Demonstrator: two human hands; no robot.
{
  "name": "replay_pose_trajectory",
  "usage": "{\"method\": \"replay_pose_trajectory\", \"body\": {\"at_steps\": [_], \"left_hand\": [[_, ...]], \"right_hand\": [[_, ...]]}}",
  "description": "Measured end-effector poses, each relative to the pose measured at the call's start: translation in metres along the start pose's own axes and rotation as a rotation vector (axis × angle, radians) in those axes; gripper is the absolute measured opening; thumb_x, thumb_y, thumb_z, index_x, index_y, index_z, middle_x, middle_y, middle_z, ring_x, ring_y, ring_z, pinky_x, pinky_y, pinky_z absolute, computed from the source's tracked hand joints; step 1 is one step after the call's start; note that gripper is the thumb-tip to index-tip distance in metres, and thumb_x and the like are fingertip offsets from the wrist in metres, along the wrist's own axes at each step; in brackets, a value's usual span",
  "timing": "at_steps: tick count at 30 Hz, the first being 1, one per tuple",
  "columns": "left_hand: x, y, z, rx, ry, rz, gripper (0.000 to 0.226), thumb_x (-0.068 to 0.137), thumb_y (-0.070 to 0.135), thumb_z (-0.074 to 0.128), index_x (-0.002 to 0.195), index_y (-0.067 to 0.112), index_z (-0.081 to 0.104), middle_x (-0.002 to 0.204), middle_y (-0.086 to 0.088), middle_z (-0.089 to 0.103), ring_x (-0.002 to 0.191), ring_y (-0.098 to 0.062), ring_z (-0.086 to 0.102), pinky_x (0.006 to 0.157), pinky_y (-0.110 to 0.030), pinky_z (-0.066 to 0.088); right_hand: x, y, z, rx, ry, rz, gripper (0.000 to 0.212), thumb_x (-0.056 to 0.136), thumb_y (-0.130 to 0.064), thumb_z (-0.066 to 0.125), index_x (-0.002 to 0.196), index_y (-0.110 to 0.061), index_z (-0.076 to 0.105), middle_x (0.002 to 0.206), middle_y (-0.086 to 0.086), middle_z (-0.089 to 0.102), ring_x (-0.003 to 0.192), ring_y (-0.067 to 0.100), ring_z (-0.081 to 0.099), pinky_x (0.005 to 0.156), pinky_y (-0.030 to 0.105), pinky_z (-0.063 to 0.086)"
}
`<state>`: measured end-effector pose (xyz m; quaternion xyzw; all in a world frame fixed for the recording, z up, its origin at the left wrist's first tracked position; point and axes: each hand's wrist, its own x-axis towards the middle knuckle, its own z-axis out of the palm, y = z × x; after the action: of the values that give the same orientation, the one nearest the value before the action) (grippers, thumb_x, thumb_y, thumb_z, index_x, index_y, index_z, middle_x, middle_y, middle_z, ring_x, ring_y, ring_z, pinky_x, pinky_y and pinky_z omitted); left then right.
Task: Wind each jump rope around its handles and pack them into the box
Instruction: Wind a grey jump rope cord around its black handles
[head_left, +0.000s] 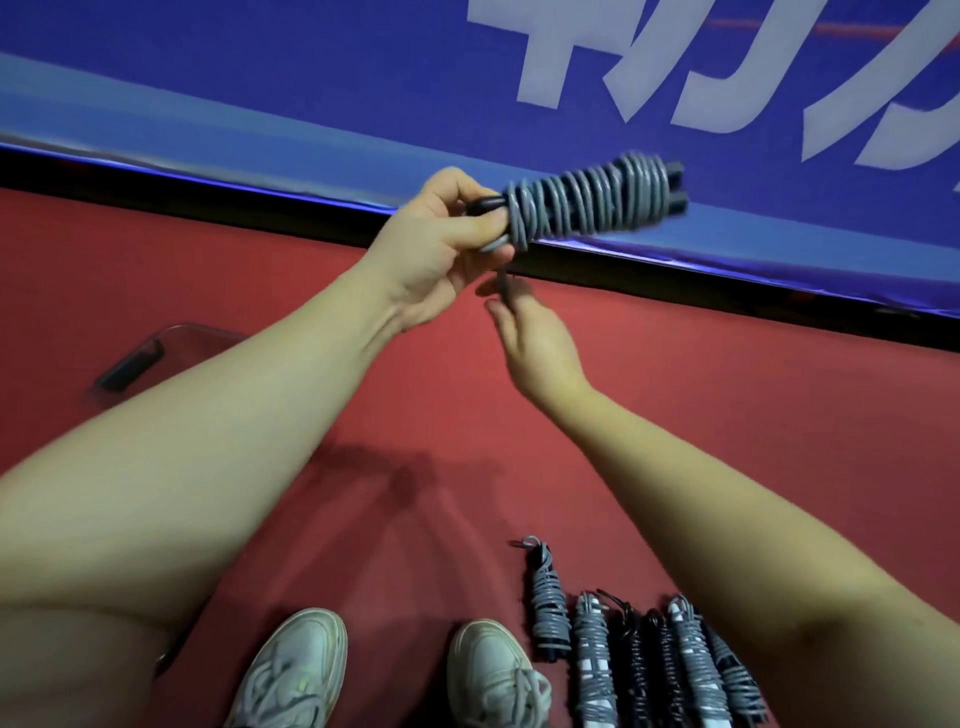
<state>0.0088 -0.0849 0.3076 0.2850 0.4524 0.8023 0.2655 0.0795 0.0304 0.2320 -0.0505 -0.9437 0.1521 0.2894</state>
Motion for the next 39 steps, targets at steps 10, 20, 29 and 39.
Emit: {"method": "replay_pose_trajectory", "body": {"at_steps": [10,20,29,39], "left_hand": [[0.002,-0.017,-0.034,0.570,0.118,0.055,0.032,0.083,-0.009,0.060,0.072,0.017,0.046,0.069,-0.001,0.051,0.048,-0.002,0.045,0.048,-0.014,0.037],[-0.018,-0.008,-0.036,1.149,-0.416,0.095,0.033,0.079,-0.004,0.068,0.087,0.027,0.064,0.090,-0.005,0.054,0.056,0.001,0.055,0.055,-0.015,0.046],[-0.020,0.008,-0.012,0.959,-0.544,0.159,0.027,0.081,-0.002,0.068,0.092,0.023,0.068,0.090,-0.002,0.057,0.063,-0.011,0.058,0.060,-0.019,0.050],[-0.001,-0.021,0.004,0.803,0.166,0.245,0.022,0.089,0.008,0.062,0.084,0.021,0.046,0.084,0.004,0.054,0.051,0.001,0.057,0.059,-0.015,0.047]], "right_hand": [[-0.003,-0.057,-0.028,-0.633,-0.312,-0.097,0.028,0.097,-0.007,0.031,0.116,-0.006,0.050,0.112,0.010,0.059,0.099,0.032,0.061,0.049,0.029,0.024],[0.017,-0.045,-0.120,-0.463,-0.436,-0.261,0.020,0.091,-0.040,0.055,0.104,-0.031,0.066,0.081,-0.009,0.061,0.068,0.003,0.049,0.049,0.022,0.028],[0.000,0.018,-0.071,1.227,-0.554,0.681,0.034,0.059,-0.045,0.076,0.080,-0.020,0.068,0.073,-0.005,0.061,0.062,0.008,0.051,0.060,0.021,0.045],[0.009,0.002,-0.046,1.548,-0.009,1.025,0.018,0.095,-0.026,0.053,0.084,-0.012,0.058,0.062,-0.003,0.059,0.051,0.013,0.055,0.056,0.026,0.043]]}}
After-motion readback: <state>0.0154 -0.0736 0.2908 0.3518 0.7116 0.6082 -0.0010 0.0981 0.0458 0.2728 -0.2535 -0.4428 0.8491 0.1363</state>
